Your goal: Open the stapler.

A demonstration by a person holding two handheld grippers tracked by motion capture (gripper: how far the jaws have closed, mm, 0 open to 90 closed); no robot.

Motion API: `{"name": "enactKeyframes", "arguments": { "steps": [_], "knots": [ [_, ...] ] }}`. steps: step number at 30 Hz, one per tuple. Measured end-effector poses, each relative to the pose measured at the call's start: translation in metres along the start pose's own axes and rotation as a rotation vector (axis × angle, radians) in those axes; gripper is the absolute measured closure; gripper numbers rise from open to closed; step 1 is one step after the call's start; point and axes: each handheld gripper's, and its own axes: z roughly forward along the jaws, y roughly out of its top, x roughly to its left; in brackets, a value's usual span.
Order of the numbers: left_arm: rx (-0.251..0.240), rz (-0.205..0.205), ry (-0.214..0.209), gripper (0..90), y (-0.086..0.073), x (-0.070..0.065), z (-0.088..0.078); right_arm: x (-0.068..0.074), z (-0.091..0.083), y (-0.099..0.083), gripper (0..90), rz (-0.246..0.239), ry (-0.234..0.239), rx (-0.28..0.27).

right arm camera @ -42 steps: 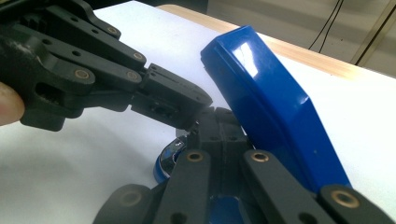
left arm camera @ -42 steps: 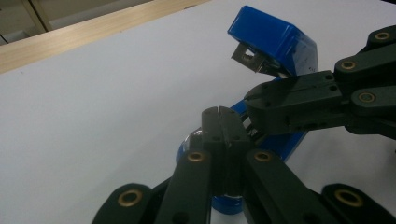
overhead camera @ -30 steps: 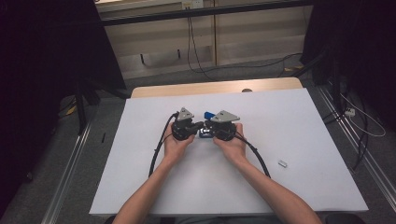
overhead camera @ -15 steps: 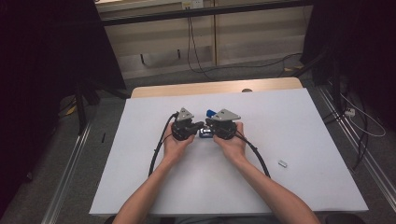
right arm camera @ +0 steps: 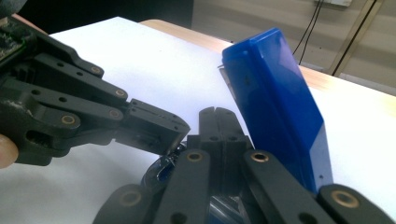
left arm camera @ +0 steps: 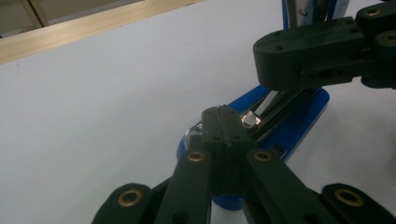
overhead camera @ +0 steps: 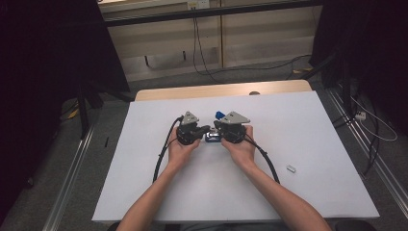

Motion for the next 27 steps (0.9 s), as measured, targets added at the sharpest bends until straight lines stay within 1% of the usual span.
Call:
{"name": "enactKeyframes", "arguments": {
  "steps": [2,5,11,13,23,24,27],
  "knots": [
    [0.0,0.002,-0.001,90.0,0.0,0.0001,0.0,-0.0008,-0.0012,0.0,90.0,0.0,-0.009,-0.007],
    [0.001,0.008,0.006,90.0,0.0002,-0.0008,0.0,-0.0012,-0.0017,-0.0001,90.0,-0.004,-0.007,-0.008],
    [-0.001,0.009,-0.001,90.0,-0.0001,0.0,0.0,-0.0013,-0.0027,0.0003,90.0,-0.001,-0.01,-0.007],
    [-0.005,0.001,-0.006,90.0,-0.0004,0.001,0.0001,-0.0012,-0.0032,0.0003,90.0,0.001,-0.011,-0.008],
    [0.0,0.008,-0.005,90.0,0.0,0.001,-0.0001,-0.0008,-0.0042,0.0,90.0,0.004,-0.017,-0.011],
    [-0.004,0.005,-0.008,90.0,-0.0002,0.0012,0.0001,-0.0009,-0.0048,-0.0001,90.0,-0.004,-0.03,-0.018],
    [0.0,0.009,-0.004,90.0,0.0001,0.0012,-0.0001,-0.0028,-0.0066,0.0002,90.0,0.001,-0.04,-0.027]
  ]
}}
